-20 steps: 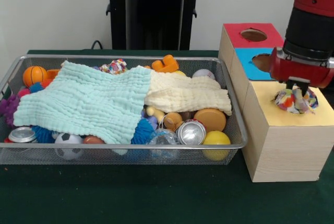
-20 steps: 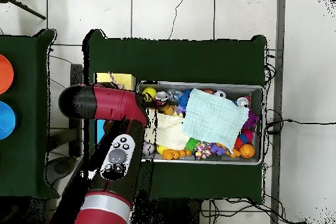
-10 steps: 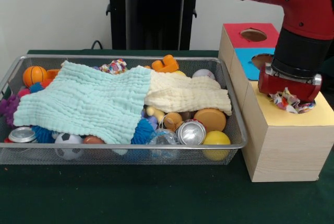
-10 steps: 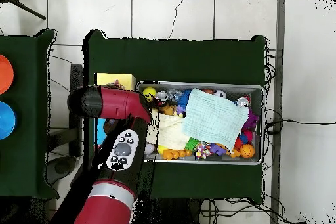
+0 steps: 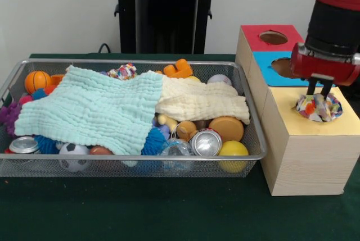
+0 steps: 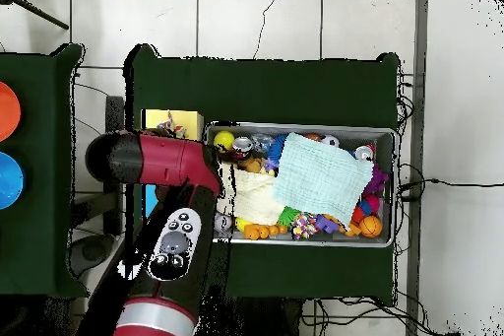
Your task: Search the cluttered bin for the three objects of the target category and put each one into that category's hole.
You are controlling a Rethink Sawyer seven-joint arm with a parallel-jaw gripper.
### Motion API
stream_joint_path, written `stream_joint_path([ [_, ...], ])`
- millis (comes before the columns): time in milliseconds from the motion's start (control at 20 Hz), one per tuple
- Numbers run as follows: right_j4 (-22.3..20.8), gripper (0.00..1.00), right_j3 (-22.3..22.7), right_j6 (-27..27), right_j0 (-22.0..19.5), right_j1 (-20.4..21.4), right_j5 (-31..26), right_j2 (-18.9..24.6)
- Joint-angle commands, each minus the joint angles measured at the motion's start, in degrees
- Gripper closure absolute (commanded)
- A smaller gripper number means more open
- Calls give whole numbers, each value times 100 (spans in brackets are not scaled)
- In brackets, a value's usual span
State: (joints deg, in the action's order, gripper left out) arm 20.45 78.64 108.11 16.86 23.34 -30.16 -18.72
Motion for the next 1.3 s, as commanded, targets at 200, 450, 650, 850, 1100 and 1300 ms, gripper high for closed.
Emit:
stream_joint_path([
  [200,56,100,637,1214,66,579,-918,227],
  [450,29,100,526,1248,72,576,-1064,206],
  [650,-57,100,230,1207,67,419,-644,131],
  [850,-201,100,-211,1250,157,131,-165,-180],
  [1100,-113,100,-402,1304,152,-89,-129,-259],
  [1300,-74,100,-324,1277,146,-143,58,-193],
])
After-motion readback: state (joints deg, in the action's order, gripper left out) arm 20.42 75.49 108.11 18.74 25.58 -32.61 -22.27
